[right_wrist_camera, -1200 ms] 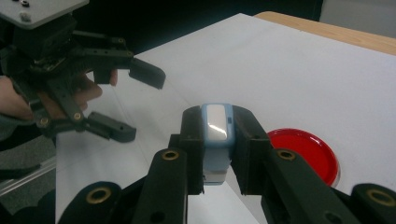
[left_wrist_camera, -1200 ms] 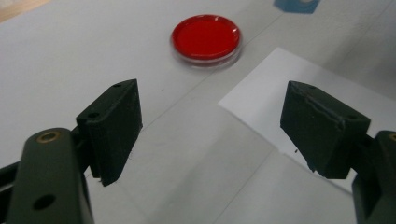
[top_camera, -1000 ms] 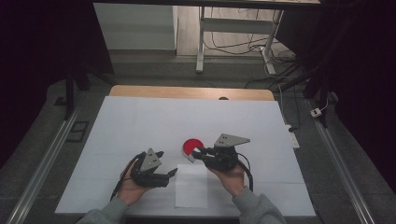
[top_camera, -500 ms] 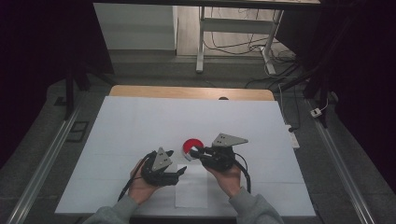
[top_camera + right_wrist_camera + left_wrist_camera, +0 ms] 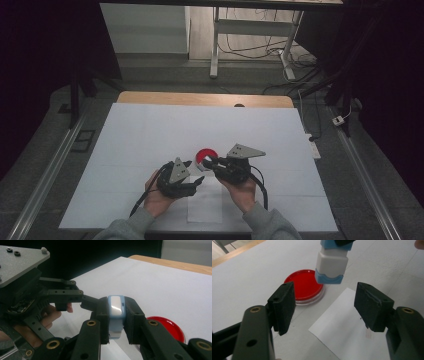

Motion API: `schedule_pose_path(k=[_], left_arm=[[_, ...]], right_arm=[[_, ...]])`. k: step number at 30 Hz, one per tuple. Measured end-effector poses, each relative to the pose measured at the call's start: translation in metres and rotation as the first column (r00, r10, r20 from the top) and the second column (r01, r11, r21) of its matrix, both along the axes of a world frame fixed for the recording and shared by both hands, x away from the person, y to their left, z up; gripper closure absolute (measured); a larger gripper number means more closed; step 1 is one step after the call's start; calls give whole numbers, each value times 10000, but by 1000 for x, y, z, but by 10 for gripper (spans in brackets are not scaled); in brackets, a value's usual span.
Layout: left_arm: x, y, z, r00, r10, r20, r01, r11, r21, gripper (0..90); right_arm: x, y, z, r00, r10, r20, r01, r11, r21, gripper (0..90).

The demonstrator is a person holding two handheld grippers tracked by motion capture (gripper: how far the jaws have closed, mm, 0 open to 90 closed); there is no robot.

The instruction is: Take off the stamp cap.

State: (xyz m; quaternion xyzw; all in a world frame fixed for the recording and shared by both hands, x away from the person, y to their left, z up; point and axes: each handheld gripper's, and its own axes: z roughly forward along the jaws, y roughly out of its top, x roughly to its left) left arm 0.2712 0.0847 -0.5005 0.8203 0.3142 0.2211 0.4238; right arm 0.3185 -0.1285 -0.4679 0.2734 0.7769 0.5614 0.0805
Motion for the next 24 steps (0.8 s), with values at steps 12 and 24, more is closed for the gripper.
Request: schedule_pose_path(k=[12,24], left_arm=[[3,-5,-3,9996,123,267,-127,9998,139,441],[4,-8,-5,9988,138,480,-156,9992,365,517]], right_arm=[[-1,2,-4,9999,-46,-102,48,9997,232,751],[0,1,-6,9993,-157,-328,174,9986,501,751]])
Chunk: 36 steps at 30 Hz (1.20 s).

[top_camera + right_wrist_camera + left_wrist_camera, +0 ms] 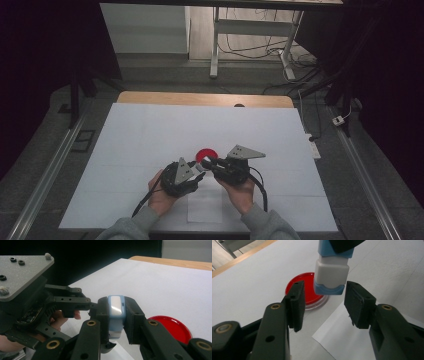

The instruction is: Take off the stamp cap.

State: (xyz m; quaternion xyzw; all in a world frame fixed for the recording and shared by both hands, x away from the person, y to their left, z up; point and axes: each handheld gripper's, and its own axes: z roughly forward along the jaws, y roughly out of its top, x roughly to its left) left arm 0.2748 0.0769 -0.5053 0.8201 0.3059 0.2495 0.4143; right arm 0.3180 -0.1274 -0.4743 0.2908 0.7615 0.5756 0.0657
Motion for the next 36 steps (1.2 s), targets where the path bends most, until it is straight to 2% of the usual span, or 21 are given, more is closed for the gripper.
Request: schedule_pose_path(k=[14,25,36], left_arm=[[0,0,0,9998,-153,92,152,9999,44,629],[-1,-1,0,9995,-156,272,150,9996,229,639],[-1,-1,-1,9996,-198,206,193,9995,241,637]], right_arm=[[0,0,-1,10000,6,-37,-6,9999,103,752],[0,0,-1,10000,-14,-62,15,9999,122,751],[-1,1,-2,10000,-64,-50,65,9999,130,752]])
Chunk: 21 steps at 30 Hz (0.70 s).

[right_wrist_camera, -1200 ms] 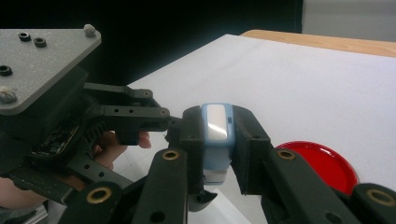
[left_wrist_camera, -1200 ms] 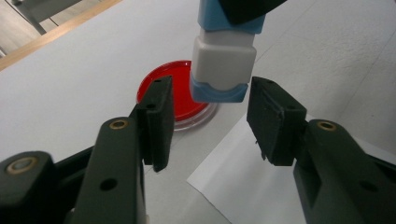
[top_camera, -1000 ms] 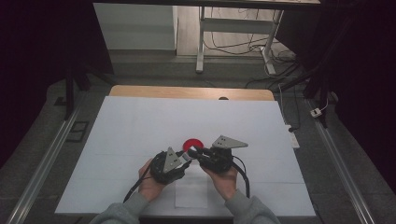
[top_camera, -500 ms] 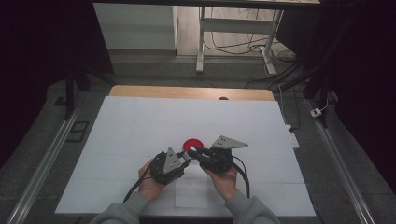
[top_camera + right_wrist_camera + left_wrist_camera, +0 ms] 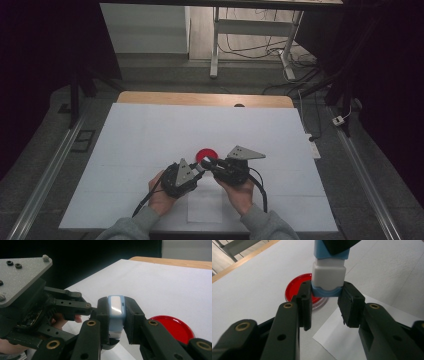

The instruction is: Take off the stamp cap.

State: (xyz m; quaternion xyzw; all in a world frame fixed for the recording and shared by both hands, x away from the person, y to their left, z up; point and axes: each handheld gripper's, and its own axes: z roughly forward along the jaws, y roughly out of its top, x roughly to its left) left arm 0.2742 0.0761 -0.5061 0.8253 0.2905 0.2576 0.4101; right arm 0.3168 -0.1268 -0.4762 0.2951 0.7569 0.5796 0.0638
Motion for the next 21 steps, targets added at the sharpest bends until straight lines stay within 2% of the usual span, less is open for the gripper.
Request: schedule_pose_path(k=[13,16,17,18,21], left_arm=[[-1,-2,-1,9998,-185,51,183,9993,328,658],[-1,-3,-2,9997,-210,86,205,9988,444,661],[1,-4,-7,9993,-305,-215,319,9972,681,661],[1,-4,-7,9993,-305,-215,319,9972,681,661],[1,-5,-10,9991,-386,-182,395,9979,523,661]], right_arm=[[-2,1,-1,9999,-128,-1,128,9998,-126,754],[-6,2,0,9992,-236,313,244,9994,-247,755],[-7,1,3,9980,-344,534,350,9993,-105,756],[-8,-1,7,9964,-432,723,437,9990,-56,756],[-8,-3,14,9952,-445,877,464,9987,-202,756]])
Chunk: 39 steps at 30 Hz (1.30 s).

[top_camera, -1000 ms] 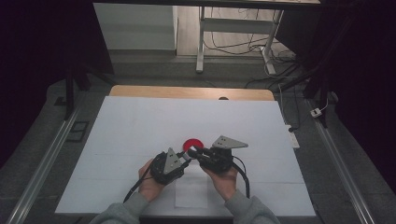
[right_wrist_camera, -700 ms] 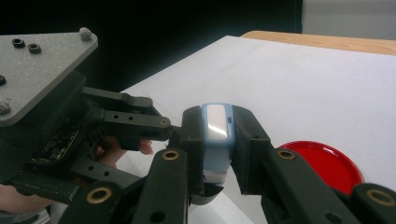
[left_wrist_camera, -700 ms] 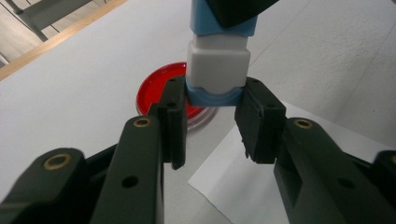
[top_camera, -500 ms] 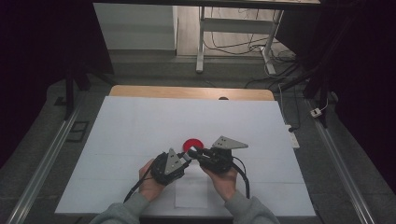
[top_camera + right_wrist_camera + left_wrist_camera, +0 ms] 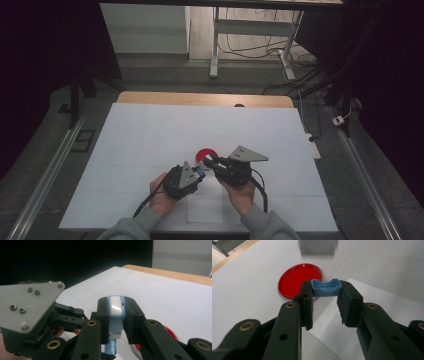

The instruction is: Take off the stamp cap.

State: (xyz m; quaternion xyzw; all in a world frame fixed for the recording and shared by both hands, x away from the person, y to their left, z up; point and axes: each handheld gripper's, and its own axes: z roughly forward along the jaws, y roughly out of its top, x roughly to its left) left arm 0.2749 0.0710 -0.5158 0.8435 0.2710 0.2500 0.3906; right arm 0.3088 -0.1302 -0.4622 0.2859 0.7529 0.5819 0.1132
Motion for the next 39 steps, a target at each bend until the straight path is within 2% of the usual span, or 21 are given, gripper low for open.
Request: schedule_pose_path(k=[3,7,16,25,33,39], left_arm=[[0,2,3,9999,103,128,-100,9998,-177,661],[1,4,3,9999,103,90,-101,9997,-202,660],[2,11,4,10000,30,-3,-30,9995,-306,658],[2,23,9,9998,157,-100,-164,9976,-665,657],[-1,42,14,9989,324,-338,-359,9934,-1086,656],[-10,66,17,9979,497,-425,-551,9889,-1377,657]], right_arm=[[0,-3,0,10000,-1,-29,1,10000,12,755],[2,-2,-4,9997,57,-222,-57,10000,1,755],[2,-5,-3,9998,79,-175,-77,9999,82,755],[4,-10,-2,9999,1,-160,0,10000,86,754],[7,-12,-4,9998,-35,-213,35,10000,12,754],[8,-14,-4,9998,-156,-131,155,9999,-72,754]])
